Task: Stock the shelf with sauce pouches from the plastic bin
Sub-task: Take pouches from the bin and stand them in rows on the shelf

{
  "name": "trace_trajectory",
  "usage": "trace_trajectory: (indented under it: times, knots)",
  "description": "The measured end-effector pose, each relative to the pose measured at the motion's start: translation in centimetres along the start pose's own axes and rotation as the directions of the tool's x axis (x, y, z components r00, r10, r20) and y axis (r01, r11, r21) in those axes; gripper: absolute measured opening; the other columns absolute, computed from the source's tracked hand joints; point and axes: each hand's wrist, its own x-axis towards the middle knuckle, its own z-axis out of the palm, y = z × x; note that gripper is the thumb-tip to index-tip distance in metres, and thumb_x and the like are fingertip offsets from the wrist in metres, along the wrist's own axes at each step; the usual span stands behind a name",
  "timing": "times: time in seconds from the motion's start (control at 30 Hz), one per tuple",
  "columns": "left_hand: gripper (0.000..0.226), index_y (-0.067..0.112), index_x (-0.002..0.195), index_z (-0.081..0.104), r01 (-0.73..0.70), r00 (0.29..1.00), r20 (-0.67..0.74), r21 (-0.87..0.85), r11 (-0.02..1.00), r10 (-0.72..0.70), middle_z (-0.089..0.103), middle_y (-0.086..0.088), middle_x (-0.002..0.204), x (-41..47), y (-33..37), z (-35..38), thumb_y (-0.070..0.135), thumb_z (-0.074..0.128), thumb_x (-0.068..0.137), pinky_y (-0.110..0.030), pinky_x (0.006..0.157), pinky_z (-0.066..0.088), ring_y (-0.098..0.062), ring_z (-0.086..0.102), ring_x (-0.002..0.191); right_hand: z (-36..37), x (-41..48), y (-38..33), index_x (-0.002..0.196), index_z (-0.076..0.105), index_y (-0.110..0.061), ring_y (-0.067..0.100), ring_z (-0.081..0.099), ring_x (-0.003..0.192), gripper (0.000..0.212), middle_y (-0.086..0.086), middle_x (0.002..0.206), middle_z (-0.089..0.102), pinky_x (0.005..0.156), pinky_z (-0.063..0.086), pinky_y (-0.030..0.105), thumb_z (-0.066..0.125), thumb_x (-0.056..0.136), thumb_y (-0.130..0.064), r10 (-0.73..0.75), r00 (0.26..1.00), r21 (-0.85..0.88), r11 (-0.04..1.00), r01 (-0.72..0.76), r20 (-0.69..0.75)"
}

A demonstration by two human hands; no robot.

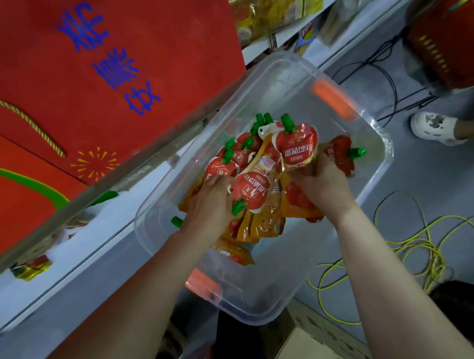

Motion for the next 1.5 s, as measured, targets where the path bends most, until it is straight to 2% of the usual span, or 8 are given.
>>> trace_trajectory:
  times: [0.3, 0.47, 0.63, 0.8, 1.07, 1.2, 1.37, 1.5]
  knots:
    - [0.058, 0.015, 0.13, 0.053, 0.259, 0.966, -0.006, -0.002, 0.966, -0.259, 0.058, -0.011, 0.128, 4.5, 2.2, 2.4, 0.033, 0.076, 0.08, -0.04, 0.092, 0.047, -0.03, 0.056, 0.116, 2.6, 2.0, 0.6, 0.139, 0.043, -0.021, 0.036, 0.057, 0.12, 0.053, 0.011, 0.13, 0.062, 0.094, 0.042, 0.039, 0.06, 0.093, -0.039, 0.06, 0.998, -0.05, 0.997, -0.059, 0.036]
    - [0.052, 0.026, 0.125, 0.058, 0.238, 0.968, -0.046, -0.154, 0.959, -0.248, 0.062, -0.003, 0.128, 1.7, 2.1, -0.1, 0.023, 0.077, 0.077, -0.033, 0.087, 0.048, -0.025, 0.058, 0.115, 1.6, 0.4, -0.8, 0.111, 0.068, -0.028, 0.019, 0.069, 0.102, 0.037, -0.005, 0.106, 0.073, 0.095, 0.053, 0.038, 0.066, 0.086, -0.055, 0.114, 0.993, 0.351, 0.929, -0.119, 0.035]
    - [0.028, 0.039, 0.089, 0.065, 0.284, 0.953, -0.016, -0.301, 0.91, -0.303, 0.066, 0.006, 0.117, -1.2, 2.4, -3.6, 0.016, 0.071, 0.076, -0.026, 0.082, 0.046, -0.02, 0.06, 0.109, 1.3, -1.4, -1.9, 0.112, 0.07, -0.019, 0.021, 0.074, 0.088, 0.027, 0.004, 0.099, 0.076, 0.085, 0.059, 0.042, 0.074, 0.086, -0.027, 0.123, 0.99, 0.607, 0.782, -0.142, 0.073]
    - [0.043, 0.041, 0.106, 0.059, 0.195, 0.977, 0.11, -0.146, 0.97, -0.18, 0.061, 0.006, 0.122, -2.3, 1.7, -5.5, 0.011, 0.07, 0.078, -0.028, 0.077, 0.048, -0.019, 0.058, 0.107, 1.2, -2.5, -2.1, 0.105, 0.071, -0.023, 0.022, 0.074, 0.092, 0.023, 0.002, 0.098, 0.077, 0.087, 0.059, 0.042, 0.073, 0.086, -0.036, 0.076, 0.99, 0.673, 0.727, -0.138, 0.12]
    - [0.081, 0.022, 0.133, 0.047, 0.399, 0.89, 0.254, -0.03, 0.917, -0.379, 0.057, -0.006, 0.128, -2.3, 1.4, -4.9, 0.017, 0.088, 0.063, -0.032, 0.087, 0.051, -0.025, 0.058, 0.112, 1.6, -2.2, -1.8, 0.082, 0.074, -0.019, 0.02, 0.076, 0.081, 0.016, 0.0, 0.081, 0.078, 0.083, 0.06, 0.041, 0.074, 0.086, -0.034, 0.117, 0.993, 0.704, 0.705, -0.092, 0.012]
    - [0.061, 0.033, 0.115, 0.055, 0.319, 0.929, -0.119, -0.219, 0.922, -0.35, 0.069, 0.001, 0.105, -2.1, 1.7, -3.9, 0.019, 0.085, 0.064, -0.032, 0.08, 0.054, -0.019, 0.066, 0.099, 1.2, -1.9, -1.3, 0.086, 0.074, -0.018, 0.019, 0.075, 0.085, 0.019, 0.001, 0.086, 0.078, 0.083, 0.059, 0.039, 0.072, 0.088, -0.037, 0.072, 0.997, 0.702, 0.71, -0.042, -0.013]
    - [0.053, 0.024, 0.114, 0.057, 0.203, 0.939, -0.066, -0.684, 0.701, -0.337, 0.065, 0.006, 0.108, -1.2, 3.3, -1.5, 0.004, 0.081, 0.071, -0.021, 0.083, 0.052, -0.007, 0.061, 0.104, 0.9, -0.8, -0.6, 0.098, 0.069, -0.023, 0.006, 0.073, 0.082, 0.016, -0.007, 0.087, 0.076, 0.071, 0.057, 0.024, 0.064, 0.094, -0.038, 0.001, 0.999, 0.635, 0.772, 0.029, -0.048]
    - [0.041, 0.029, 0.114, 0.06, 0.222, 0.909, -0.042, -0.795, 0.565, -0.415, 0.069, 0.002, 0.115, -0.1, 3.6, 1.2, 0.02, 0.077, 0.078, -0.043, 0.096, 0.052, -0.014, 0.065, 0.106, 1.2, -0.4, 0.1, 0.105, 0.071, -0.024, 0.021, 0.073, 0.096, 0.038, 0.001, 0.101, 0.076, 0.089, 0.056, 0.052, 0.063, 0.086, -0.056, -0.051, 0.998, 0.532, 0.845, 0.06, -0.031]
